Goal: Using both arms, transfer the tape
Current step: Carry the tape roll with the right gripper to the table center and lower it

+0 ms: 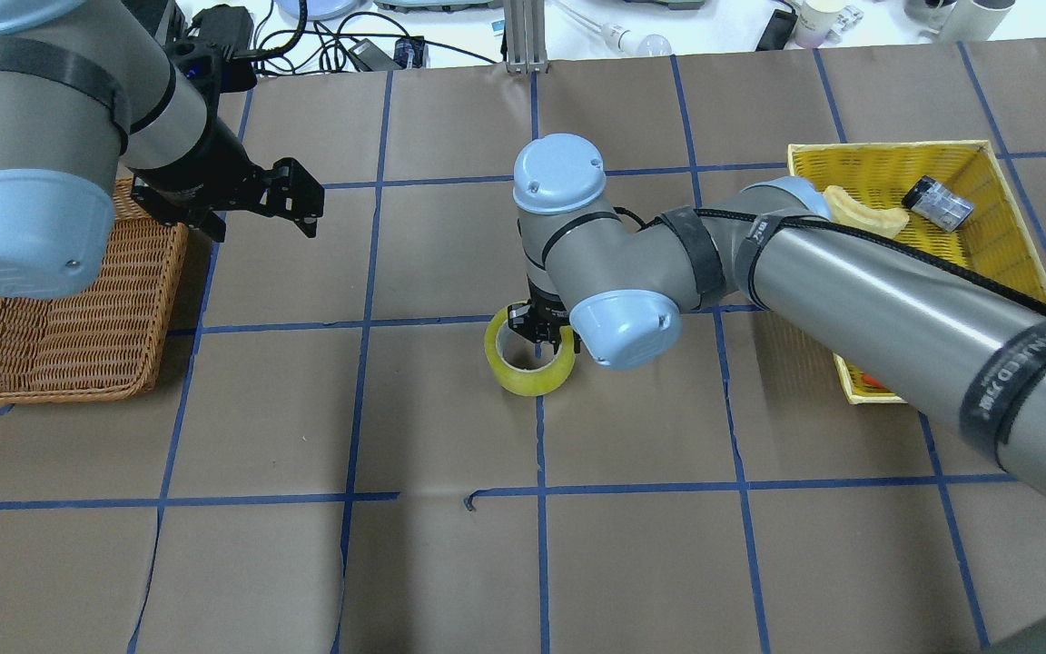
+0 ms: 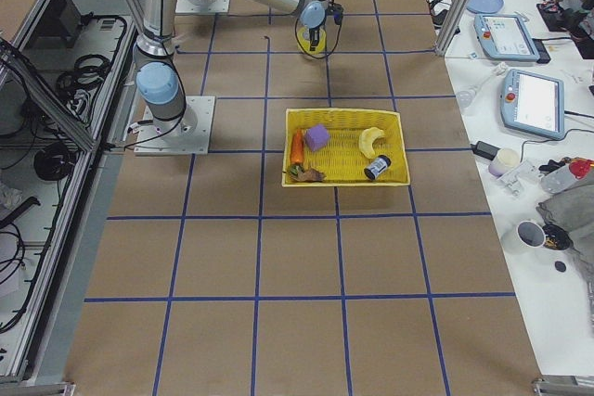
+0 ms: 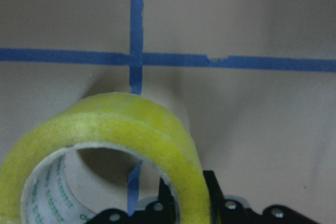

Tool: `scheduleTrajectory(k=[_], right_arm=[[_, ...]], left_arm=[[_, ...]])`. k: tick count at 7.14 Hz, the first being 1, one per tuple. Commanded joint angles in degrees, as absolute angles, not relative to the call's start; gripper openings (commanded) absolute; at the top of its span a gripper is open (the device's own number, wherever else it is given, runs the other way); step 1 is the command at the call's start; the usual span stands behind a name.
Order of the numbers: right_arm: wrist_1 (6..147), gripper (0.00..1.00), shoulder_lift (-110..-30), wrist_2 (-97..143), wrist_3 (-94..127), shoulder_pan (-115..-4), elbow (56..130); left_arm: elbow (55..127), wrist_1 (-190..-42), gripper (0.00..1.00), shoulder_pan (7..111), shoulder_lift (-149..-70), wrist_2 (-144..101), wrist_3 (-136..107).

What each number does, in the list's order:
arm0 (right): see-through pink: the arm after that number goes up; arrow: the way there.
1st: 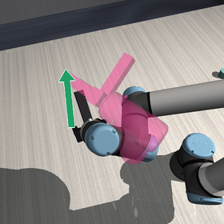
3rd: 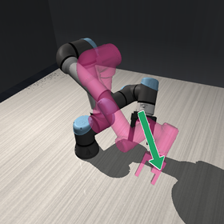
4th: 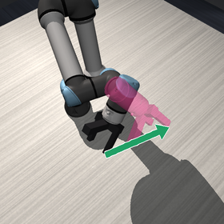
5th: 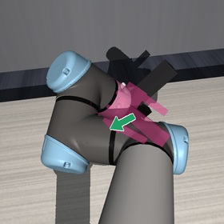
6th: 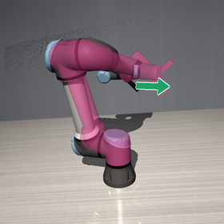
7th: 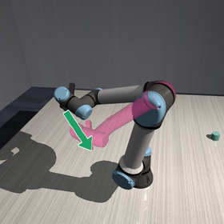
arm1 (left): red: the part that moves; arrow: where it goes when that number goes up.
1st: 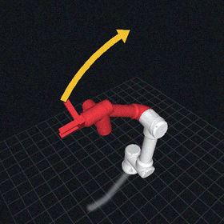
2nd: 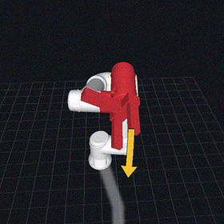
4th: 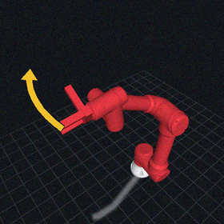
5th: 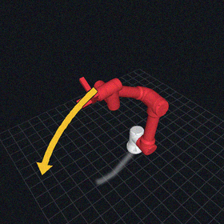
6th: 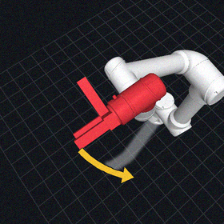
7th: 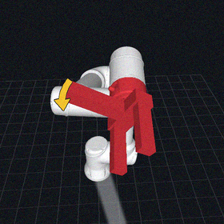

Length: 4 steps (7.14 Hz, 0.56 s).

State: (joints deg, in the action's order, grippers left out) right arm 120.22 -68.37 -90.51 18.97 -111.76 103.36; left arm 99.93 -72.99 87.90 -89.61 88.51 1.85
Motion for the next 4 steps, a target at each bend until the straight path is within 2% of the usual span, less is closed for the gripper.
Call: scheduleTrajectory(k=[1, 2, 4], right_arm=[[120.66, 0.0, -70.66, -90.44, 19.07, -112.41, 108.35], [121.11, 0.12, -70.14, -90.53, 19.59, -112.41, 108.72], [123.55, 1.0, -70.14, -90.44, 18.72, -112.41, 108.55]], left_arm=[[99.67, -72.78, 1.0, 87.8, -89.82, 88.33, 2.02], [99.93, -72.86, 1.0, 87.89, -90.0, 88.33, 1.85], [99.93, -73.21, 1.0, 87.89, -90.44, 88.33, 1.85]])
